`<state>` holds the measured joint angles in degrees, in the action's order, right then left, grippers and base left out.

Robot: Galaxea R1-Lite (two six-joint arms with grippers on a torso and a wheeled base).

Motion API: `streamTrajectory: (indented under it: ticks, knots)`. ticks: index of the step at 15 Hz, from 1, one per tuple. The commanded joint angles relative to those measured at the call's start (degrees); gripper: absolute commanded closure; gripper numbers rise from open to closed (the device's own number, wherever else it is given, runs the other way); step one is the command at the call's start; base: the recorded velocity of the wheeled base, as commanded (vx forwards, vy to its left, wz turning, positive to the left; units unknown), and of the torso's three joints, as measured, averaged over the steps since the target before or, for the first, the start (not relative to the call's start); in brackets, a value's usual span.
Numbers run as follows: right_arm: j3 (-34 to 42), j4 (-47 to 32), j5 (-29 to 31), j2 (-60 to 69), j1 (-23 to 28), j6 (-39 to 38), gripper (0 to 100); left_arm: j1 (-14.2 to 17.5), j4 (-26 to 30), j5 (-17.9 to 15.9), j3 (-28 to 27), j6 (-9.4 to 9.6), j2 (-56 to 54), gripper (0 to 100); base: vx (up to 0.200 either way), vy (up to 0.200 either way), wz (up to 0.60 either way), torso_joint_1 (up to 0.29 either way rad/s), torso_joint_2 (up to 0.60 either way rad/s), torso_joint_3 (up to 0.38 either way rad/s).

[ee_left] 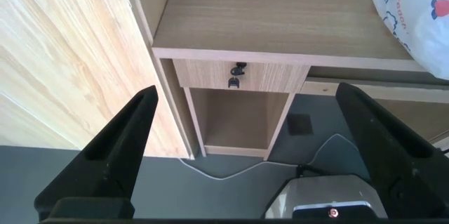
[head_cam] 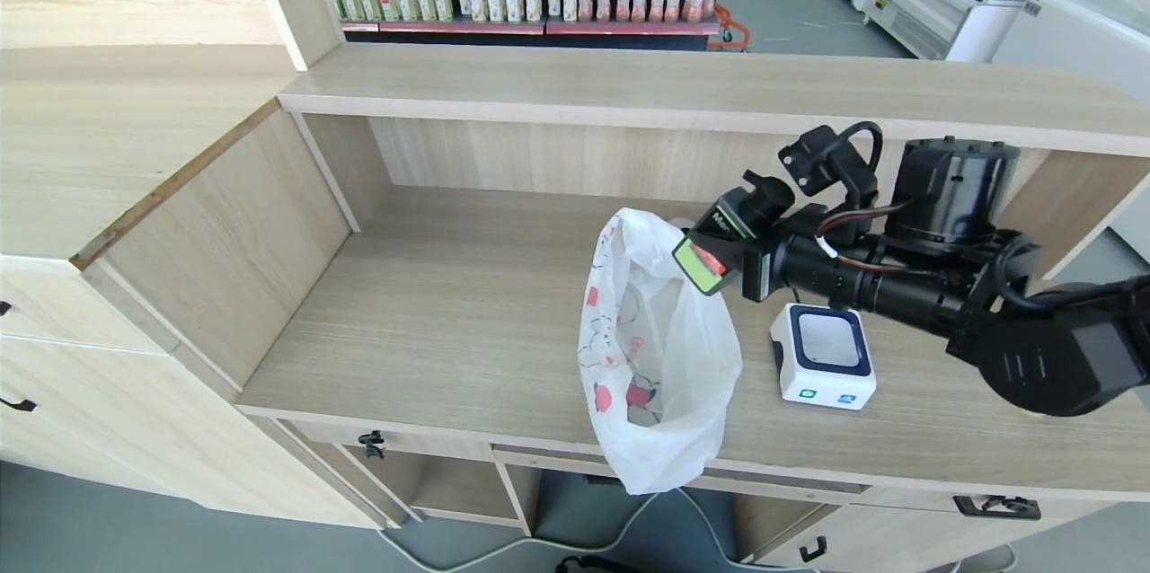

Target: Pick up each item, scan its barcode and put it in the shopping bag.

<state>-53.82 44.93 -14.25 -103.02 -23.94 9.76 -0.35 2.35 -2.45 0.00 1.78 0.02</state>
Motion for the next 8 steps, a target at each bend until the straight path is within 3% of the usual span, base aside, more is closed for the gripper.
streamTrajectory:
  ticks: [1, 4, 8]
  knots:
    - [3.11, 2.53, -0.08, -3.32, 0.12, 1.22, 100, -0.09, 0.02, -0.01, 0.00, -0.02, -0.02, 0, 0.000, 0.000, 0.00, 0.000, 0.00, 0.000]
    - [4.16, 5.43, -0.25, -5.52, -0.49, 1.57, 100, -0.09, 0.02, -0.01, 0.00, -0.02, -0.02, 0, 0.000, 0.000, 0.00, 0.000, 0.00, 0.000]
    - [9.17, 17.82, -2.89, -11.67, -0.49, 2.89, 100, -0.09, 0.02, -0.01, 0.00, -0.02, -0.02, 0, 0.000, 0.000, 0.00, 0.000, 0.00, 0.000]
